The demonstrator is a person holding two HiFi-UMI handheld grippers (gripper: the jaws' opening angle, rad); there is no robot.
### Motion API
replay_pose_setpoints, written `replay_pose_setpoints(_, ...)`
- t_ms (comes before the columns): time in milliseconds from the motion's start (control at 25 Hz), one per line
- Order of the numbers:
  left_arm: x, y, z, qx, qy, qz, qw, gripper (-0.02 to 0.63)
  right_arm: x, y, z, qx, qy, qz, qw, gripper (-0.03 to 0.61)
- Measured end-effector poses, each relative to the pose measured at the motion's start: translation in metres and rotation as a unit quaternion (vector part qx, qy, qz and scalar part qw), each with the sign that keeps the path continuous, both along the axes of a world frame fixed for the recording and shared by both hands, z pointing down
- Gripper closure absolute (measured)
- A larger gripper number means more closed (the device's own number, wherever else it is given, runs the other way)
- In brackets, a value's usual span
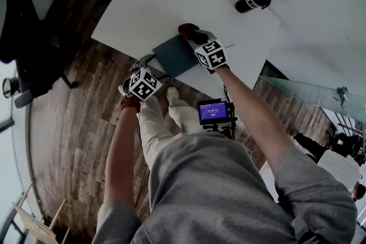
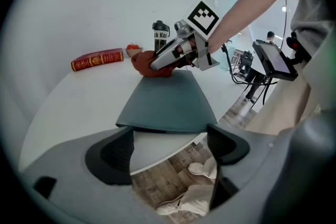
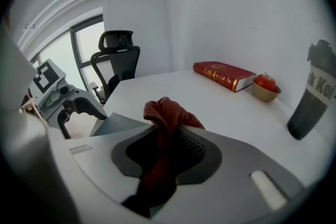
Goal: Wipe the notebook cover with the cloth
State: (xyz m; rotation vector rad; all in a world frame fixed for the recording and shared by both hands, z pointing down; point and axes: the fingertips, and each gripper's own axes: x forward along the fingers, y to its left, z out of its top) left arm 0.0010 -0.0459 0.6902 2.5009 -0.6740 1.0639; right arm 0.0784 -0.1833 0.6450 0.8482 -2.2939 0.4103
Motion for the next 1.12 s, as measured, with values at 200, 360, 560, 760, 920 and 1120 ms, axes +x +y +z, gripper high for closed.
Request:
replay_pose_setpoints(200,0.001,-0.001,0.001,-0.001,-0.003,0.002,1.0,0.184,-0.019,0.014,0.003,-0.001,0.001,-0.005,1.0,0.483)
replay_pose_setpoints(360,0.001,0.0,0.001,0.0,-0.005,0.0,1.0,0.183,-0.033,0.028,0.003,-0.018,-0.017,-0.009,1.0,0.483)
replay_pose_setpoints(560,0.001,-0.001,0.001,-0.003,-0.008,0.001,1.0,0.183,-0.049,0.04,0.003,-0.031,-0.033,-0.015,0.999,0.485)
replay_pose_setpoints(760,0.0,-0.001,0.001,-0.004,-0.01,0.001,0.9999,0.183,-0.063,0.052,0.004,-0.039,-0.036,-0.034,0.998,0.485)
replay_pose_setpoints(920,0.001,-0.001,0.001,-0.004,-0.011,0.0,0.9999,0.183,-0.074,0.061,0.003,-0.043,-0.041,-0.047,0.997,0.485)
replay_pose_setpoints(1120,0.001,-0.001,0.002,-0.004,-0.012,0.001,0.9999,0.181,-0.092,0.075,0.003,-0.053,-0.044,-0.07,0.995,0.485)
